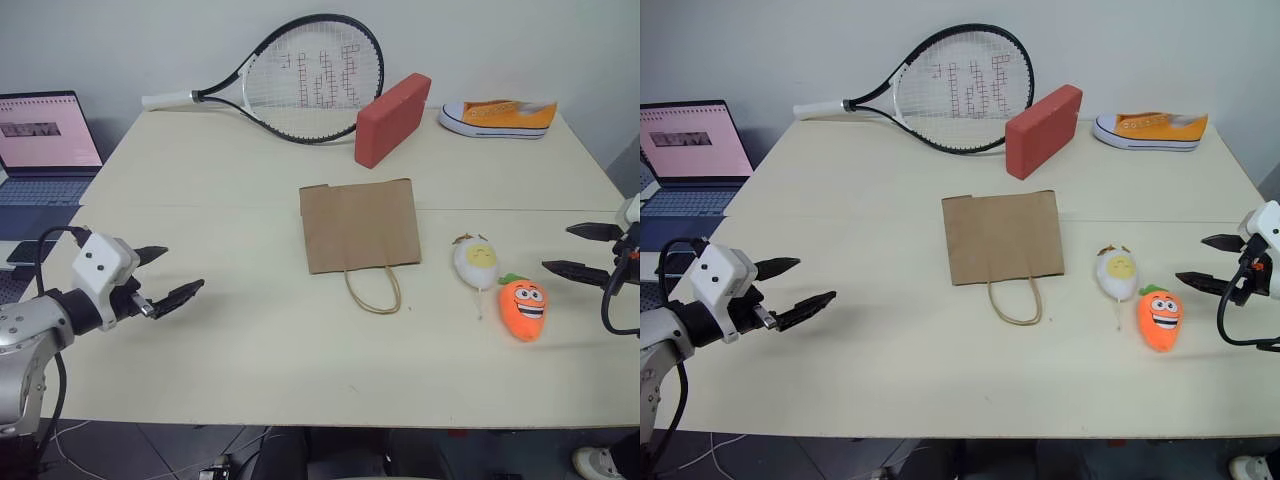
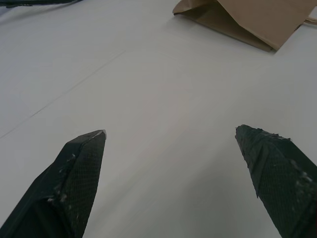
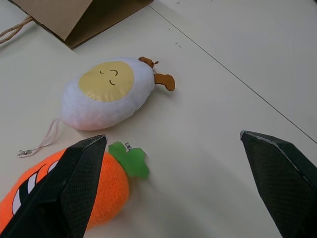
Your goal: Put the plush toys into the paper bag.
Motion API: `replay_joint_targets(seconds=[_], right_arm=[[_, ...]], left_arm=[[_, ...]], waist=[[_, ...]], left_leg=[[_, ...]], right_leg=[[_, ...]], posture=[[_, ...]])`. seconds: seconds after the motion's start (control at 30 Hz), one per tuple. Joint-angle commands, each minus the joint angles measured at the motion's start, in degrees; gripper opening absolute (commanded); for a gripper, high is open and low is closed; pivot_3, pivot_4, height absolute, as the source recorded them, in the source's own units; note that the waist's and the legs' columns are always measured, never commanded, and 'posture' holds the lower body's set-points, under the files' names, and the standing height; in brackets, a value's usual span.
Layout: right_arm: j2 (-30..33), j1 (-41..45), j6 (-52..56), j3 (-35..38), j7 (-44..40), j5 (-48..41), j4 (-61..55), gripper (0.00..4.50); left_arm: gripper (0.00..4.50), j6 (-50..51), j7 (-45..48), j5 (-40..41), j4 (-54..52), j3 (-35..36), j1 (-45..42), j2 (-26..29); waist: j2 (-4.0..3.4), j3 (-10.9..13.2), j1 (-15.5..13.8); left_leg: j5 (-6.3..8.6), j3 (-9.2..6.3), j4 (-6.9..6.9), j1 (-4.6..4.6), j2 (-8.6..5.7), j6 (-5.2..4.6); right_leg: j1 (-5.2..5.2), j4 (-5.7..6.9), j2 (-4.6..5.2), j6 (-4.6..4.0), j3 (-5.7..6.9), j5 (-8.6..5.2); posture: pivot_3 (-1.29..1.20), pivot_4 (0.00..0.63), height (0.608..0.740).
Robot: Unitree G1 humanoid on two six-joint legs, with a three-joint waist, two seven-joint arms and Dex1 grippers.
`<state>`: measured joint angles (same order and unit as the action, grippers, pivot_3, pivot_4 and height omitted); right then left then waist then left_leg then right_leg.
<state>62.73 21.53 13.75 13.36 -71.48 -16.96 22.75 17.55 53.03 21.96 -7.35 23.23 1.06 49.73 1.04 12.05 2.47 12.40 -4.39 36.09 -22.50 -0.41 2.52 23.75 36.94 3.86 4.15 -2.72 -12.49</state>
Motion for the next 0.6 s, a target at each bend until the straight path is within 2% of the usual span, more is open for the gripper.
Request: replay_joint_targets(seconds=[0.03,0.17,0.33,0.6], right_arm=[[0.65,-0.64,-0.23,1.83,0.01,-0.9,-2.19,4.5],[0.92,-2.19,1.01,3.05,0.24,-1.99,-4.81,4.5],[1.41,-5.63,4.08,6.11,0.68,-4.27,-11.32,4.5],[-1.14,-19.42,13.2,14.31,3.6,-9.78,-32.38,4.5]], left_arm=[[4.47,-0.64,-0.24,1.07,-1.14,-0.18,-1.61,-0.65],[4.47,-0.33,0.33,1.65,-2.43,-2.56,-3.84,-1.37],[4.47,-1.29,0.28,-0.4,-5.25,-9.49,-8.04,-2.56],[4.47,-5.1,4.11,-8.72,-7.4,-30.47,-17.67,-8.32]], waist=[[0.0,0.0,-0.04],[0.0,0.0,-0.11],[0.01,0.0,-0.26],[0.03,-0.03,-0.78]], left_leg=[[0.0,0.0,0.01,0.0,0.0,0.0],[0.0,-0.01,0.01,0.01,0.0,0.0],[0.0,-0.04,0.03,0.01,-0.01,0.0],[0.0,-0.16,0.06,0.0,-0.01,0.0]], right_leg=[[-0.01,0.0,0.0,0.0,0.0,0.0],[-0.01,0.01,0.0,0.05,0.0,0.03],[-0.05,0.0,-0.01,0.09,0.0,0.06],[-0.16,-0.04,-0.12,0.22,0.0,0.13]], posture=[[0.0,0.15,0.74],[0.0,0.15,0.74],[0.0,0.15,0.74],[0.0,0.15,0.74]])
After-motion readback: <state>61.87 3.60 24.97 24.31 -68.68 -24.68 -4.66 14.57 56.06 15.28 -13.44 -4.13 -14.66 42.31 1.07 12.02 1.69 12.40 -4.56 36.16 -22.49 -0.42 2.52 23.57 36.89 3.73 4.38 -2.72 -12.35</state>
